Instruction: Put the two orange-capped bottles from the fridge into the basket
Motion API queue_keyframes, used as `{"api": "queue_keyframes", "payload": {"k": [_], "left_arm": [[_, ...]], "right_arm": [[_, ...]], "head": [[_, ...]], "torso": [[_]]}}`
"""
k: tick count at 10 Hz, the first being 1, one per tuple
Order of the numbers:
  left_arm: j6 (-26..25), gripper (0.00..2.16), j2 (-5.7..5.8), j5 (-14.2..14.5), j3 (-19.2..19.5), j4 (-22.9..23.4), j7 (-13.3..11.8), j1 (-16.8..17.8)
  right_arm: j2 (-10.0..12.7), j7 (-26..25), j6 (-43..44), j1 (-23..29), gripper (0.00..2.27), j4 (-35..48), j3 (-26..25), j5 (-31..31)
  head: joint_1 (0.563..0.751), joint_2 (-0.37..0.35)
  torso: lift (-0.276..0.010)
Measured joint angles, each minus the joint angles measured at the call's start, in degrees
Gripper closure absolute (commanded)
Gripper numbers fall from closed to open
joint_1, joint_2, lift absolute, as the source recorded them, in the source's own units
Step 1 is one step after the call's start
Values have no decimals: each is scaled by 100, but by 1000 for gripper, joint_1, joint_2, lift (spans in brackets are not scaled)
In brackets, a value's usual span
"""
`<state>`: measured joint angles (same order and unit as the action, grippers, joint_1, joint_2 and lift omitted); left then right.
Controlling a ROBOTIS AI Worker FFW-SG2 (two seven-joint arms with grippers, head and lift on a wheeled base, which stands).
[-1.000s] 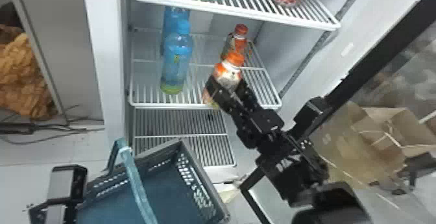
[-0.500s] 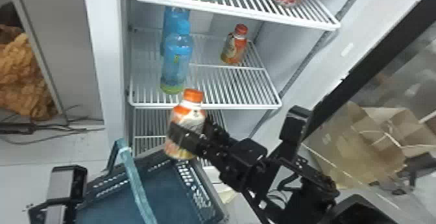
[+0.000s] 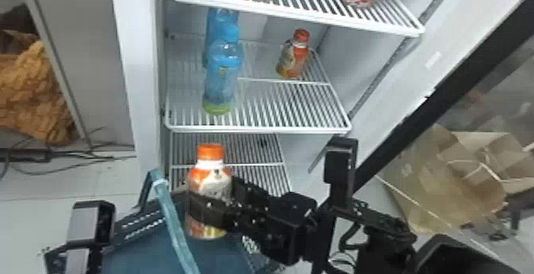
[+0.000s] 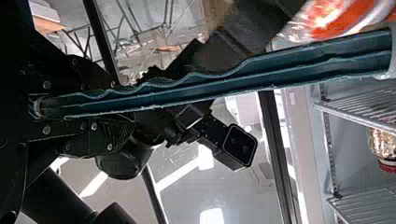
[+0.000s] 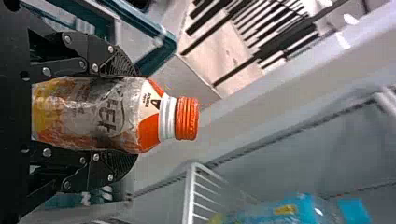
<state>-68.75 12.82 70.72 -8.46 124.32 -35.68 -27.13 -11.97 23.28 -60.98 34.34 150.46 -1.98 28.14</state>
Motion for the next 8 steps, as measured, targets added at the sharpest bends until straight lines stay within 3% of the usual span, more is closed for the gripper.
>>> {"api": "queue_keyframes", "payload": {"k": [1,3,5,8], "left_arm": [[0,1185,-5,0,8,-2,0,-6],[-2,1185,-8,-2,12,-7,-1,-14],[1,1185,-7,-14,14,-15,-2,-3],[20,1185,-8,-6,12,-9,0,5]], "right_arm": [[-25,-2,-453,26,697,233,-21,-19],[-51,-10,-1303,23,420,578,-87,-68],[-52,-13,-1500,-27,257,640,-137,-151],[-50,-51,-1408,-151,222,582,-166,-254]], "head": [[695,-330],[695,-350],[695,-350],[695,-350]], "torso": [[-235],[-235],[-235],[-235]]}}
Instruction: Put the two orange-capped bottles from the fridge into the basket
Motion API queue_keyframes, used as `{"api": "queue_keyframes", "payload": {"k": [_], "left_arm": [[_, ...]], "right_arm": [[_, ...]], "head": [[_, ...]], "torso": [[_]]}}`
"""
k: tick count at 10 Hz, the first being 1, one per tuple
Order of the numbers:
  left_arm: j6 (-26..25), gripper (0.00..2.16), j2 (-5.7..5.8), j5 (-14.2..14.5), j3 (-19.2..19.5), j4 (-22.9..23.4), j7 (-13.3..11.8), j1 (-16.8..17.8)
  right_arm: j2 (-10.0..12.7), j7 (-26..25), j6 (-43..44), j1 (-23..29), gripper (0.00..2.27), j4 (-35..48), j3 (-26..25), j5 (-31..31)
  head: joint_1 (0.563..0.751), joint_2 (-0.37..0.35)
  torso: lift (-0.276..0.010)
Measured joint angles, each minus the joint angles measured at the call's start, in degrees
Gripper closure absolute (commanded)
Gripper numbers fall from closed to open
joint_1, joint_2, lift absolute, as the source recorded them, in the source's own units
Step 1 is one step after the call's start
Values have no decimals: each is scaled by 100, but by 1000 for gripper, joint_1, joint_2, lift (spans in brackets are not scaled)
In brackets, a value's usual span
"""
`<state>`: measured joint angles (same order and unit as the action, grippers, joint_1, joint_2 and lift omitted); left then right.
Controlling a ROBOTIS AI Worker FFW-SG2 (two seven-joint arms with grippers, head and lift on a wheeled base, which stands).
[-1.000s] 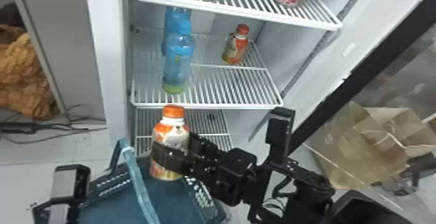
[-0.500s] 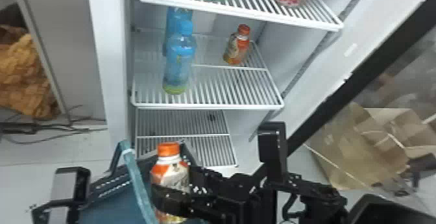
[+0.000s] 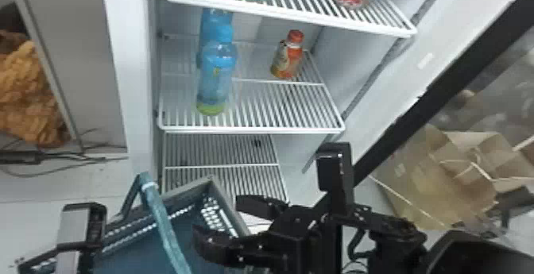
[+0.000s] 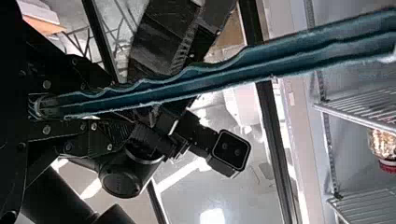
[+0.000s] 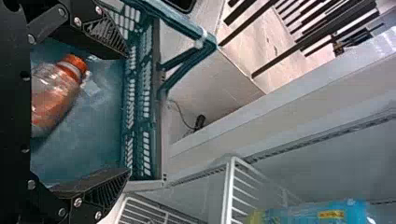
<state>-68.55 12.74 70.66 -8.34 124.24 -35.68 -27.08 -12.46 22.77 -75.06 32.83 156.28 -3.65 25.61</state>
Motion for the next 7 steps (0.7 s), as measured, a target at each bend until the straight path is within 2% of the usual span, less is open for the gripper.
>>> {"api": "queue_keyframes", "payload": {"k": [2,5,7], "left_arm": [[18,1185,-6,10,20,0,0,-17],[19,1185,0,17,23,0,0,-20],[19,1185,0,12,27,0,0,-29]], "right_arm": [[79,-208,766,-31,222,-124,-66,-183],[228,-680,2758,-96,214,-718,-202,-577],[266,-987,3736,-193,142,-1234,-218,-757]], "head": [[695,-350],[695,-350],[695,-350]], "torso": [[-235],[-235],[-235]]}}
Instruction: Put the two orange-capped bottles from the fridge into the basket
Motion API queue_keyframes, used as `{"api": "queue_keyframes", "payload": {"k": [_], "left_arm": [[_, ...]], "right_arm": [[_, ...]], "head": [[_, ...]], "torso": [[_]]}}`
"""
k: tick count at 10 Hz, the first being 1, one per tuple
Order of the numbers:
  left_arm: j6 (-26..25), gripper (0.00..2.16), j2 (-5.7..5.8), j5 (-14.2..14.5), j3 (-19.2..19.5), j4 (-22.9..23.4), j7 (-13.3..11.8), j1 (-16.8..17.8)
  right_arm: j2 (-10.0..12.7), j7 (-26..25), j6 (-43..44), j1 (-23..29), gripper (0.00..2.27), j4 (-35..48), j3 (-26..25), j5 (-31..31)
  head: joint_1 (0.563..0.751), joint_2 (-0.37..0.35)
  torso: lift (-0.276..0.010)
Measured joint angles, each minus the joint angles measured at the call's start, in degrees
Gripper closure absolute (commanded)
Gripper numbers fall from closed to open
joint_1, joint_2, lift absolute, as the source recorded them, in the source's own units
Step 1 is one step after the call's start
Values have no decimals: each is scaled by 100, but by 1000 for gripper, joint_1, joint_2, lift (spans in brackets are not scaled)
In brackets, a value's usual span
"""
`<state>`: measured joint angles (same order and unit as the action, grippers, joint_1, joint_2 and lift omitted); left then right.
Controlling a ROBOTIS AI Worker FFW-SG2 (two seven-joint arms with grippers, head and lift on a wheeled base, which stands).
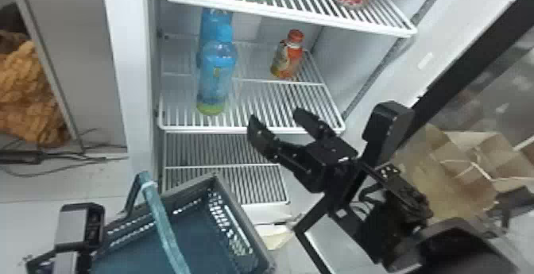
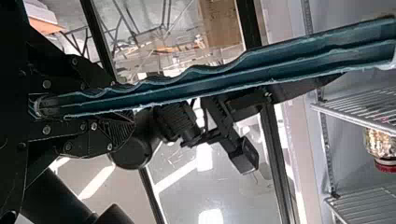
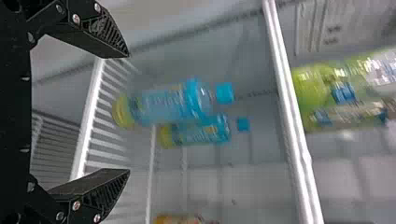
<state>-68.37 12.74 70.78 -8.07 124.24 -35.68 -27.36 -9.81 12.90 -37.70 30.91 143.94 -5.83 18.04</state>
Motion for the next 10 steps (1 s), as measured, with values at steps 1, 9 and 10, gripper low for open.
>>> {"api": "queue_keyframes", "payload": {"k": [1,9,10], "left_arm": [[0,1185,0,1,6,0,-1,-5],[-11,1185,0,6,19,0,-18,-34],[-11,1185,0,6,19,0,-18,-34]], "right_arm": [[29,-126,637,-83,96,-372,-11,-69],[235,-93,4455,-1967,41,-4388,-497,-921],[225,-44,4639,-2219,41,-4765,-471,-902]], "head": [[695,-350],[695,-350],[695,-350]], "torso": [[-235],[-235],[-235]]}}
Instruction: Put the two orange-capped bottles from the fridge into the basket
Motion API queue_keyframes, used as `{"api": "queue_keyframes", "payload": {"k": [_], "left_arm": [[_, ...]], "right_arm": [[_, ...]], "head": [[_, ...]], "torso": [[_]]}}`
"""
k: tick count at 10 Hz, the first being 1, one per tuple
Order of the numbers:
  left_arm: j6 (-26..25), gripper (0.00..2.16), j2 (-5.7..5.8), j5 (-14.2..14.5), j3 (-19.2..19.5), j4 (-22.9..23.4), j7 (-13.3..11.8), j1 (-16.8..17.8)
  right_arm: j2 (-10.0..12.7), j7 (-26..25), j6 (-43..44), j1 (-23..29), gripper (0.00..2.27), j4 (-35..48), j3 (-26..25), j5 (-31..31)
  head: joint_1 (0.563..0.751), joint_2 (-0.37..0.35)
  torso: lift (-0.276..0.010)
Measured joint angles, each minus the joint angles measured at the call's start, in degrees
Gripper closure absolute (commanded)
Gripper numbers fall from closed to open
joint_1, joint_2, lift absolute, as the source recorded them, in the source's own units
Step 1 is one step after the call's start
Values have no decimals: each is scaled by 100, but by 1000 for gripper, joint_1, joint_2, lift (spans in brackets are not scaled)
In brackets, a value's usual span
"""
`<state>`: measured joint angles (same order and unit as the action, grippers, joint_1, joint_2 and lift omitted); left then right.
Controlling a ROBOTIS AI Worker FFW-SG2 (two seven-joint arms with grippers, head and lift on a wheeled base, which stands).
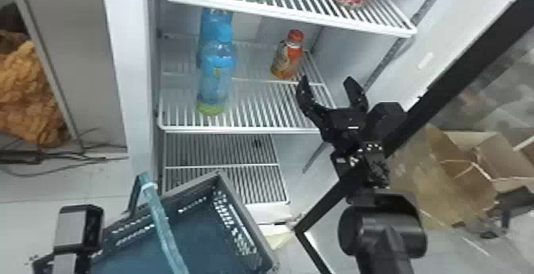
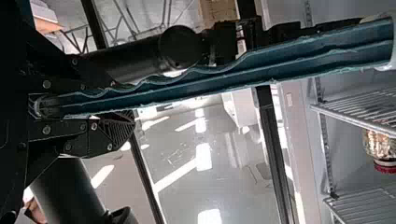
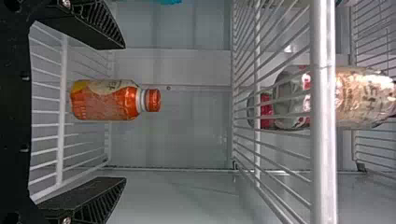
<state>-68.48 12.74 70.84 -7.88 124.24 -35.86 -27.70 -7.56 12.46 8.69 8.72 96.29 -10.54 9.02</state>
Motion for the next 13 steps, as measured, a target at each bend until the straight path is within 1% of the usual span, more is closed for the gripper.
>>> {"api": "queue_keyframes", "payload": {"k": [1,3,5,9,13], "left_arm": [[0,1185,0,0,-2,0,0,0],[0,1185,0,-1,-18,0,0,19],[0,1185,6,-5,-58,-8,0,60],[0,1185,28,-1,-113,-38,0,126],[0,1184,45,9,-136,-56,0,155]], "right_arm": [[-21,9,131,-224,41,-330,84,45],[-131,70,540,-829,41,-1311,518,358],[-202,26,687,-1330,41,-2004,880,509],[-229,-484,784,-1918,42,-2627,1141,205],[-241,-939,783,-2448,53,-3251,1222,-83]], "head": [[695,-350],[695,-350],[695,-350],[695,-350],[695,-350]], "torso": [[-235],[-235],[-235],[-235],[-235]]}}
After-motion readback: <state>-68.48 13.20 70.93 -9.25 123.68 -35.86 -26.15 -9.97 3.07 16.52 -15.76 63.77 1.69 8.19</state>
